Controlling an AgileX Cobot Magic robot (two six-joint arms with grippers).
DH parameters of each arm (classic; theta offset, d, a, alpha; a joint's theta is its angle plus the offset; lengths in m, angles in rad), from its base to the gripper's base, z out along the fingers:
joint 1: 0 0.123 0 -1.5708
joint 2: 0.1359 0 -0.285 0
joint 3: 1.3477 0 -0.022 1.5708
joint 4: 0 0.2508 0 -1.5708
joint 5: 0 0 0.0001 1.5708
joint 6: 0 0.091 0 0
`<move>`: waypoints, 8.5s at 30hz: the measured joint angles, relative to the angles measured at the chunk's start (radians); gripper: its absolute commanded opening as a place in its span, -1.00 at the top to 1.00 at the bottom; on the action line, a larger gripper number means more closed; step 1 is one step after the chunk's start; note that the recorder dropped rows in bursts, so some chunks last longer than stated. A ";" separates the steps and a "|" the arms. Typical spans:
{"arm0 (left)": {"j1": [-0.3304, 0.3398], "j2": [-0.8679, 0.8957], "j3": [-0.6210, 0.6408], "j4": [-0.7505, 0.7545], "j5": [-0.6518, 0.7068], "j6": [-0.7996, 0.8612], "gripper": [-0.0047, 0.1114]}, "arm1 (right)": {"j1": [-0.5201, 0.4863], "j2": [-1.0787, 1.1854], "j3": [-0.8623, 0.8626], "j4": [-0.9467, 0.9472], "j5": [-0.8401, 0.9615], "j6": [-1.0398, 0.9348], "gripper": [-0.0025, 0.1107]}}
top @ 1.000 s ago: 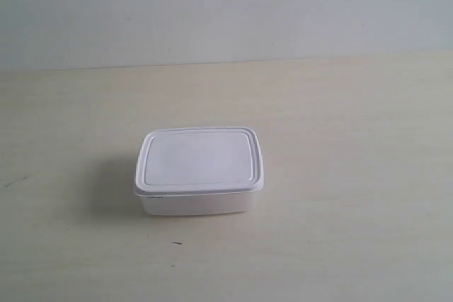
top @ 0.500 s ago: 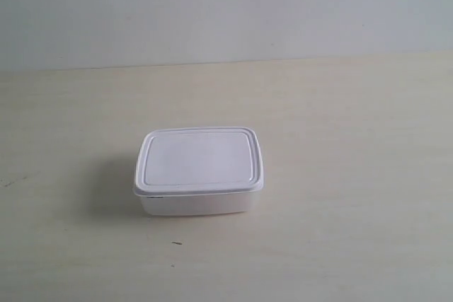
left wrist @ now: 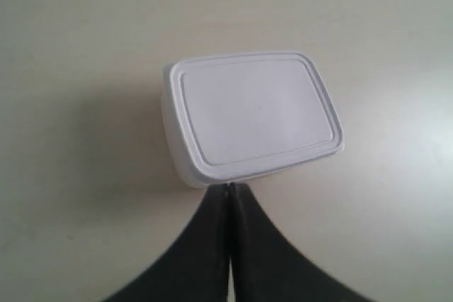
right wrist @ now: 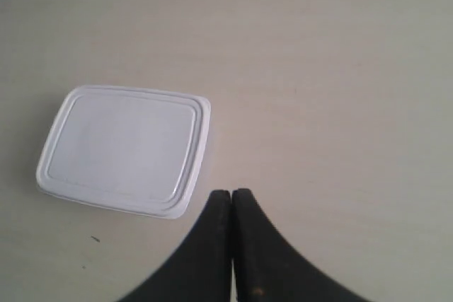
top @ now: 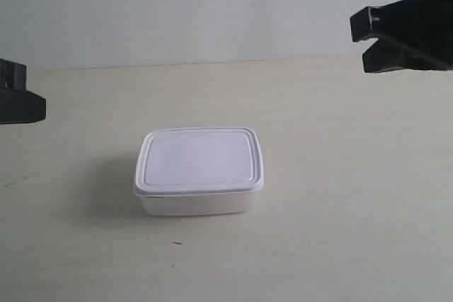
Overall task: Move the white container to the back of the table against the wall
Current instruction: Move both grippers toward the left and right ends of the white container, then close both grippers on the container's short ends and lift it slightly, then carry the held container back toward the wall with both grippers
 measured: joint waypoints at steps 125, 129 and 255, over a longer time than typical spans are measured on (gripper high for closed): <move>-0.352 0.859 -0.108 -0.546 -0.656 0.267 0.92 | 0.204 0.808 -0.179 0.100 -0.286 0.107 0.96; -0.352 0.860 -0.112 -0.538 -0.703 0.267 0.92 | 0.173 0.808 -0.179 0.100 -0.286 0.103 0.96; -0.094 1.431 -1.016 -0.399 -0.616 0.473 0.92 | -0.012 1.295 -0.943 -0.047 -0.367 0.041 0.96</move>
